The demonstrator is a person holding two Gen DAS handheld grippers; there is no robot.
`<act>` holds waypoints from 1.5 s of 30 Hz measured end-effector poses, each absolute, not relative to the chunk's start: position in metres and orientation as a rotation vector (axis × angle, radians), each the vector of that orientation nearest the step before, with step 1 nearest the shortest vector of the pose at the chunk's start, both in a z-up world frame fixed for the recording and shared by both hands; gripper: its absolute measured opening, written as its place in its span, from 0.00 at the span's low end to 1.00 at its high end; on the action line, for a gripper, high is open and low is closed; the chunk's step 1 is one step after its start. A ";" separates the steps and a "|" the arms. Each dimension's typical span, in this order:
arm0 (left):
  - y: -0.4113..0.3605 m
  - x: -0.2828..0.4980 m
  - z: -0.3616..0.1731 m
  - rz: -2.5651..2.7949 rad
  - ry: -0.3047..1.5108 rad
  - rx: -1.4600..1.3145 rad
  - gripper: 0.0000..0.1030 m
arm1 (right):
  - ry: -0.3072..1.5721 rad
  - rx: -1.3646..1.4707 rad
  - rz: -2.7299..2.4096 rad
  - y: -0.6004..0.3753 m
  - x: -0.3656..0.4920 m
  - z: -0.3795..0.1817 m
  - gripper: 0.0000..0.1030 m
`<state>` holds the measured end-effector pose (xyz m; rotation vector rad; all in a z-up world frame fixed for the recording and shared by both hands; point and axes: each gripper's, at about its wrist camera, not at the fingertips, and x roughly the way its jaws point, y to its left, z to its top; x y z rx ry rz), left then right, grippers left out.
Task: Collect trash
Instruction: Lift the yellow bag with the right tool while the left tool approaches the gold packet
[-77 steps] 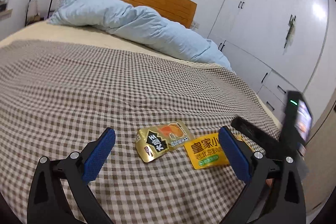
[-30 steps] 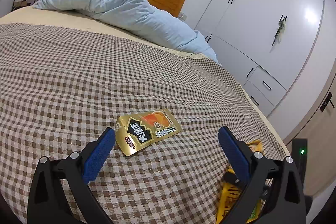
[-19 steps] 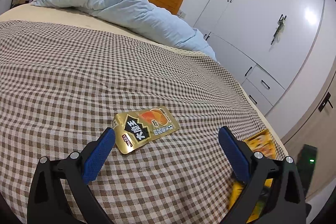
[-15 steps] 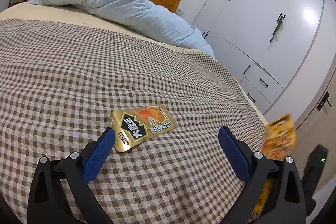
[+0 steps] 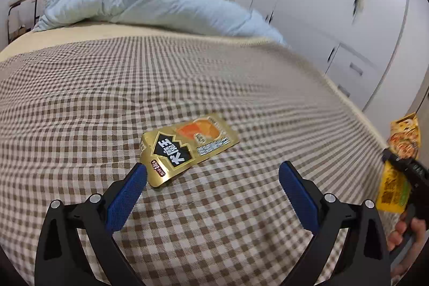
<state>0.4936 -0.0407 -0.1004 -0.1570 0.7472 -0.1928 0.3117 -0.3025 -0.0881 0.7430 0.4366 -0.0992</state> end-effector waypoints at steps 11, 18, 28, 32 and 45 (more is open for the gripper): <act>-0.060 0.556 -0.119 -0.200 0.925 0.213 0.93 | 0.401 0.838 -0.095 -0.332 0.297 -0.082 0.17; -0.072 0.568 -0.129 -0.191 0.947 0.301 0.93 | 0.403 0.861 -0.084 -0.353 0.294 -0.075 0.17; -0.066 0.602 -0.142 -0.208 0.983 0.219 0.94 | 0.404 0.889 -0.072 -0.365 0.287 -0.066 0.17; -0.050 0.614 -0.147 -0.248 1.022 0.132 0.94 | 0.401 0.896 -0.075 -0.370 0.284 -0.064 0.17; -0.069 0.640 -0.145 -0.299 1.014 0.197 0.94 | 0.405 0.897 -0.069 -0.369 0.282 -0.061 0.17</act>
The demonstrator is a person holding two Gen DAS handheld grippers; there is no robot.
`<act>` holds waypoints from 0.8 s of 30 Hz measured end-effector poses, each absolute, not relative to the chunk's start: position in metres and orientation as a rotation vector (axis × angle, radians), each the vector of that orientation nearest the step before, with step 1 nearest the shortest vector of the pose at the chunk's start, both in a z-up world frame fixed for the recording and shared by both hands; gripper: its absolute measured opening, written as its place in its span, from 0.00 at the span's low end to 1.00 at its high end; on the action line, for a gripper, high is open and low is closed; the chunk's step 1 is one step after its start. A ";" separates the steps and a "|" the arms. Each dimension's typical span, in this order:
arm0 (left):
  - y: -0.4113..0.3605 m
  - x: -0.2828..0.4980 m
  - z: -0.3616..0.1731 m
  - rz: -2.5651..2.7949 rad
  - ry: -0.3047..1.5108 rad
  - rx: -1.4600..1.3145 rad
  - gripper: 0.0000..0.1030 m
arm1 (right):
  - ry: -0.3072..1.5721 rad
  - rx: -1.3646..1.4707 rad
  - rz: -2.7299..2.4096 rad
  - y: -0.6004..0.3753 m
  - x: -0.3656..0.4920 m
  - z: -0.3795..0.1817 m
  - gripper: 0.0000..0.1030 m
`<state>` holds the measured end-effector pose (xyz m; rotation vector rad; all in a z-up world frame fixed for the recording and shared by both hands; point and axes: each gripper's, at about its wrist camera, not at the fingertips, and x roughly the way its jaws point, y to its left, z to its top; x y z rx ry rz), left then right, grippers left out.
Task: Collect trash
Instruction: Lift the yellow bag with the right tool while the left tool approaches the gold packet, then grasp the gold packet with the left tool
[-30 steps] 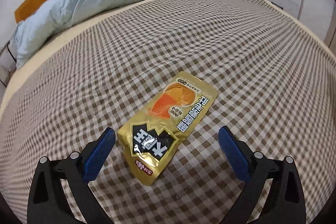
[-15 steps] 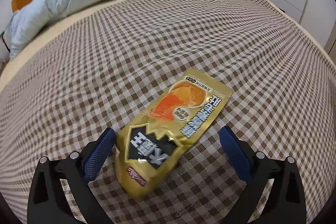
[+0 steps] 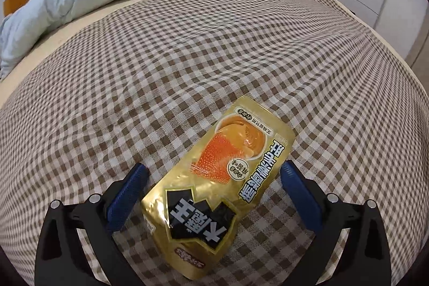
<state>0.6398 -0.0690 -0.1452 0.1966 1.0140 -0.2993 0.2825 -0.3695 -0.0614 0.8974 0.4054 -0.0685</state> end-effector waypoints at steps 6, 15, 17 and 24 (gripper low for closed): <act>-0.072 0.652 -0.148 -0.309 1.009 0.193 0.94 | 0.402 0.904 -0.070 -0.370 0.284 -0.062 0.17; -0.070 0.614 -0.142 -0.325 0.957 0.225 0.75 | 0.413 0.909 -0.081 -0.371 0.285 -0.063 0.17; -0.073 0.608 -0.140 -0.330 0.945 0.241 0.66 | 0.415 0.911 -0.083 -0.371 0.285 -0.064 0.17; -0.089 0.590 -0.132 -0.352 0.919 0.270 0.39 | 0.427 0.911 -0.071 -0.368 0.282 -0.062 0.17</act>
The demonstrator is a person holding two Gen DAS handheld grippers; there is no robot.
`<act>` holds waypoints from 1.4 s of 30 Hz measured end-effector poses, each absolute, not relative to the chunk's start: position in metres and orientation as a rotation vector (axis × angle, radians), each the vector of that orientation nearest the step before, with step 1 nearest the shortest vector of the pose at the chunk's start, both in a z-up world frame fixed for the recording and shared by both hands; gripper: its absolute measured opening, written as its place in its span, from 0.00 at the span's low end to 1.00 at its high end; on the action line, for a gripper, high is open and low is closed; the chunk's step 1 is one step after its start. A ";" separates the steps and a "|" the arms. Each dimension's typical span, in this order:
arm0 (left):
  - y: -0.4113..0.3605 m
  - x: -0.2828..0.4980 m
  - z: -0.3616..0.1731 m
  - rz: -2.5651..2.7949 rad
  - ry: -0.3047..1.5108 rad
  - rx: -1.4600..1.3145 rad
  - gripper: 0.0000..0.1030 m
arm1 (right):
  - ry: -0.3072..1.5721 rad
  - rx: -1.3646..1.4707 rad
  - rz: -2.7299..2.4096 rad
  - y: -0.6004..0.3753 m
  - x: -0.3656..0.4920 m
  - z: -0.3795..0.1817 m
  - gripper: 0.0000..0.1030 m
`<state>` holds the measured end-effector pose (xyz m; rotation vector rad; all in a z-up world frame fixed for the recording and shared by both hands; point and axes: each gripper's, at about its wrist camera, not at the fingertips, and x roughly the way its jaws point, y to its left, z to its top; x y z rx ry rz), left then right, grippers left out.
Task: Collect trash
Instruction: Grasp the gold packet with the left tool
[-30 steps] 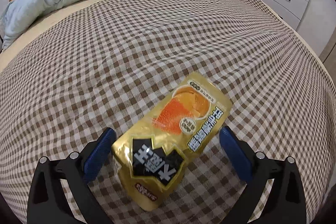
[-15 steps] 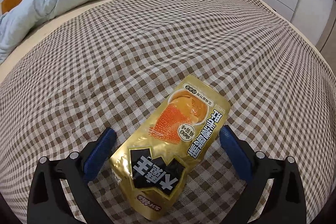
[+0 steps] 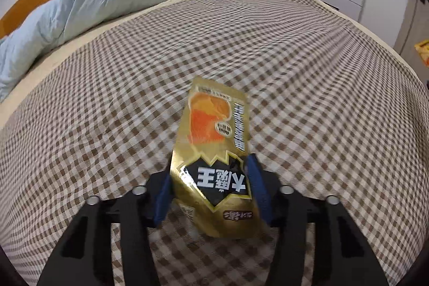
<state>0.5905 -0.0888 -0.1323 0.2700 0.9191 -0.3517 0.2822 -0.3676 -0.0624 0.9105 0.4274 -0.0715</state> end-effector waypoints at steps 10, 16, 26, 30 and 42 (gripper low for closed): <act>-0.131 0.553 -0.117 -0.411 0.870 0.257 0.17 | 0.466 0.901 -0.044 -0.360 0.273 -0.064 0.17; -0.153 0.523 -0.108 -0.419 0.845 0.253 0.14 | 0.506 0.893 -0.028 -0.355 0.264 -0.066 0.17; -0.172 0.462 -0.077 -0.433 0.786 0.168 0.14 | 0.544 0.863 0.011 -0.352 0.242 -0.064 0.17; -0.178 0.431 -0.064 -0.444 0.749 0.140 0.14 | 0.559 0.841 0.039 -0.349 0.233 -0.060 0.17; -0.205 0.318 -0.011 -0.495 0.629 0.070 0.14 | 0.566 0.751 0.105 -0.346 0.203 -0.048 0.17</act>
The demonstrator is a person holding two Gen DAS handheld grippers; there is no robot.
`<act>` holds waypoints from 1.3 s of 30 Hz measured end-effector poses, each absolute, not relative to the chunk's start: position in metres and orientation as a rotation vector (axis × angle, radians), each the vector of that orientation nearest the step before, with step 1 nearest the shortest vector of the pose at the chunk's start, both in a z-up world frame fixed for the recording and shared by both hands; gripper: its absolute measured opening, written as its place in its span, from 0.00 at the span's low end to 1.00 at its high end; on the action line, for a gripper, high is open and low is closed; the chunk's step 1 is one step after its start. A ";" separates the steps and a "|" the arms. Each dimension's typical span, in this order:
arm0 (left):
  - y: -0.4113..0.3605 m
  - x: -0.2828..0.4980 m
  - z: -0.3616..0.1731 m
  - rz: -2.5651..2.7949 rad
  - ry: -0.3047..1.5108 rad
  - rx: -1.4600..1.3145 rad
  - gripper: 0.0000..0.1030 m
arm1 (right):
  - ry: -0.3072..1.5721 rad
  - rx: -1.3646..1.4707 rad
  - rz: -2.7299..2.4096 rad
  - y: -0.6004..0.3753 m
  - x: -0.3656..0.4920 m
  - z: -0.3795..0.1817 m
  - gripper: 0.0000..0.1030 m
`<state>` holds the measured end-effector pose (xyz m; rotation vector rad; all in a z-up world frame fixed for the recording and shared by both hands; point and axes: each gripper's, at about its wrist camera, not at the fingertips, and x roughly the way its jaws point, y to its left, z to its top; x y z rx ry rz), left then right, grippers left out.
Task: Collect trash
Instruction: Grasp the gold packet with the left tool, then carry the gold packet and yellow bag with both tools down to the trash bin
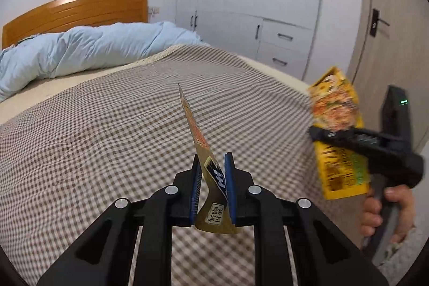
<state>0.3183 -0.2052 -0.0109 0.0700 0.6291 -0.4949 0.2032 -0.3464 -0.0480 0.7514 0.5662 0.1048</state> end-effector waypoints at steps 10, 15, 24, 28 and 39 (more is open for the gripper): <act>-0.203 0.246 0.015 -0.521 0.559 0.054 0.14 | 0.506 0.655 0.151 -0.340 0.137 -0.042 0.17; -0.192 0.205 0.013 -0.534 0.563 -0.004 0.14 | 0.439 0.590 0.163 -0.332 0.104 -0.030 0.17; -0.180 0.140 0.012 -0.538 0.517 -0.027 0.14 | 0.439 0.421 0.194 -0.308 0.044 -0.040 0.17; -0.173 0.110 0.010 -0.531 0.500 -0.022 0.14 | 0.453 0.366 0.216 -0.287 0.025 -0.046 0.17; -0.152 0.064 -0.024 -0.519 0.519 -0.052 0.14 | 0.548 0.233 0.293 -0.245 -0.035 -0.092 0.17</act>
